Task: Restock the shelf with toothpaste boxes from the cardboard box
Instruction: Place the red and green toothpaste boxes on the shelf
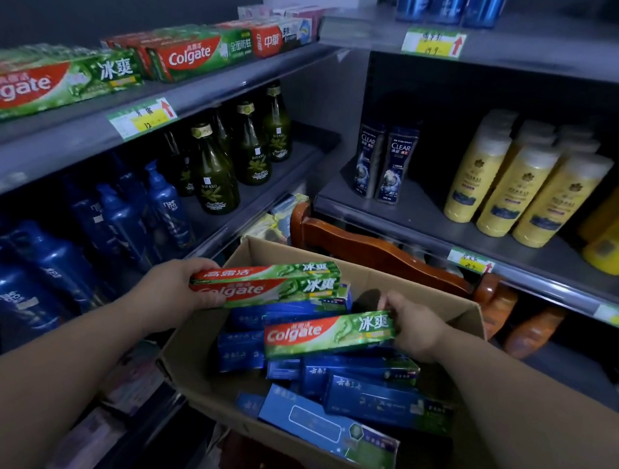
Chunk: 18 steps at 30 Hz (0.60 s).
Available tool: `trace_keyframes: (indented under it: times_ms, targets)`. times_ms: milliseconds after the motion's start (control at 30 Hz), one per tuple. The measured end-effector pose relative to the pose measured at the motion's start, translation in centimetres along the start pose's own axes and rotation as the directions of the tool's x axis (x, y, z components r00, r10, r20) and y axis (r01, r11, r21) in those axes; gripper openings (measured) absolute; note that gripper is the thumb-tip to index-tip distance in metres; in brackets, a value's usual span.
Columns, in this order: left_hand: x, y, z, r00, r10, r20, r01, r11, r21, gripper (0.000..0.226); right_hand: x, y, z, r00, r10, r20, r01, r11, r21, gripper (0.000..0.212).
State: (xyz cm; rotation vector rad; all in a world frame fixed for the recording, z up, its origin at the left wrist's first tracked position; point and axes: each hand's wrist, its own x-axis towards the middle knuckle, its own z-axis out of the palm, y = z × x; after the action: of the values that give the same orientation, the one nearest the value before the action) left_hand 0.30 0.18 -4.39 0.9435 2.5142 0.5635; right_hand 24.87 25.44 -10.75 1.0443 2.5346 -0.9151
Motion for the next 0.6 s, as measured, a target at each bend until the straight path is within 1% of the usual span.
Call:
trace_keyframes:
  times_ms: [67, 133, 267, 333, 400, 467, 533, 600]
  targets:
    - [0.0, 0.2, 0.4, 0.999, -0.016, -0.031, 0.015, 1.0, -0.016, 0.043, -0.4, 0.2, 0.4, 1.0, -0.009, 0.015, 0.009, 1.0, 0.015, 0.048]
    - [-0.2, 0.3, 0.8, 0.998, -0.033, -0.048, 0.031, 0.999, -0.03, 0.046, -0.5, 0.1, 0.8, 0.998, -0.015, 0.054, 0.011, 0.998, 0.07, 0.048]
    - [-0.6, 0.3, 1.3, 0.998, -0.056, -0.032, 0.054, 0.997, -0.051, 0.05, -0.3, -0.6, 1.0, 0.97, -0.031, 0.239, -0.005, 0.989, 0.149, 0.052]
    - [-0.8, 0.3, 1.3, 0.998, -0.063, -0.023, 0.062, 0.997, -0.054, 0.052, -0.4, -1.1, 1.1, 0.96, -0.01, 0.28, -0.033, 0.988, 0.151, 0.058]
    - [-1.0, 0.4, 1.3, 0.998, -0.061, -0.021, 0.06, 0.998, -0.036, 0.052, -0.4, -1.5, 1.4, 0.967, -0.002, 0.255, -0.026, 0.994, 0.106, 0.067]
    - [-1.4, 0.5, 1.2, 0.998, -0.061, -0.022, 0.06, 0.998, -0.037, 0.052, -0.5, -2.1, 1.8, 0.967, -0.021, 0.255, 0.021, 1.0, 0.003, 0.071]
    - [-1.8, 0.6, 1.2, 0.998, -0.064, -0.029, 0.062, 0.997, -0.053, 0.051, -0.7, -2.9, 2.2, 0.964, -0.04, 0.262, 0.076, 0.989, -0.128, 0.071]
    - [-2.4, 0.8, 1.1, 0.997, -0.068, -0.038, 0.065, 0.995, -0.071, 0.049, -0.8, -3.6, 2.5, 0.969, -0.046, 0.241, 0.095, 0.976, -0.197, 0.069]
